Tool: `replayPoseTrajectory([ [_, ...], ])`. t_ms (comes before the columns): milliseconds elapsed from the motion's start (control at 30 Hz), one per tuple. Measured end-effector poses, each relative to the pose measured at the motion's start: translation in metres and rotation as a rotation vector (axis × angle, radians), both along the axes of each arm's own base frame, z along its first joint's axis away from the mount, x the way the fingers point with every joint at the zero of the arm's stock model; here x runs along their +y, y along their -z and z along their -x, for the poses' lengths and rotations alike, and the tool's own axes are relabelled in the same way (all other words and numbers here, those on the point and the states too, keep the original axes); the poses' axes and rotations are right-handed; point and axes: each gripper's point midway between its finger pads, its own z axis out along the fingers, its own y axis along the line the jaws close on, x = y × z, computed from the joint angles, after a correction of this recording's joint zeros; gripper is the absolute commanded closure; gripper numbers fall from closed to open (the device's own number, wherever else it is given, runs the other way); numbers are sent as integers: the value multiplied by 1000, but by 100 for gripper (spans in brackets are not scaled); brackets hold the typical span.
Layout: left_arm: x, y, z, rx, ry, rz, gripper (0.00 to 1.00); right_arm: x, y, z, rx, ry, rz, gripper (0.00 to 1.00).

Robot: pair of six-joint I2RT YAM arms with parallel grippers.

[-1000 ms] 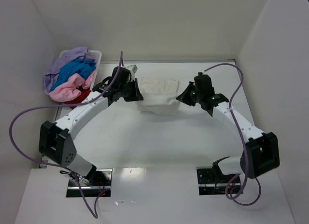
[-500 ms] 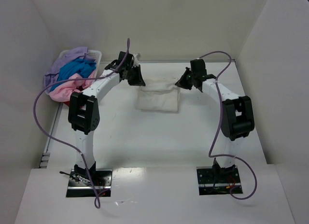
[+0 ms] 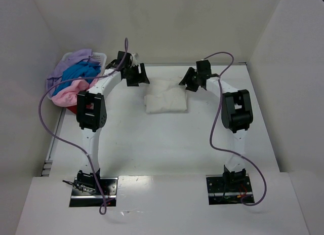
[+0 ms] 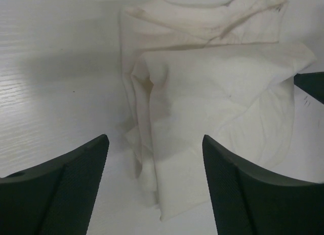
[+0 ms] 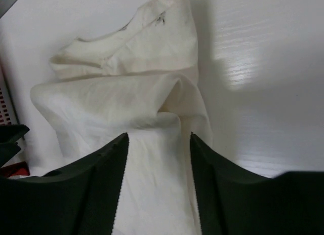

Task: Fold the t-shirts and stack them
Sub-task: Fold the long partially folded tshirt into a neat square

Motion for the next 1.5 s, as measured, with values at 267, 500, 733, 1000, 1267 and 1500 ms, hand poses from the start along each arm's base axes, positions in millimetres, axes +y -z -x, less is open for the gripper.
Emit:
replayPoseTrajectory([
  [267, 7, -28, -9, -84, 35, 48, 16, -13, -27, -11, -69, 7, -6, 47],
  [500, -46, -76, 9, -219, 214, 169, 70, -6, -88, -10, -209, -29, -67, 100],
  [733, -91, -57, 10, -207, 290, 219, 84, 15, -73, -10, -189, -99, -148, 100],
  [1000, -77, 42, -24, -60, 156, 116, 85, 41, 15, -3, -26, -141, -144, 100],
  [1267, -60, 54, -50, -62, 39, 16, 65, 45, 32, -26, -26, -146, -115, 100],
  [1500, -52, 39, -78, -129, -14, -14, 57, 43, 19, -47, -84, -137, -75, 99],
])
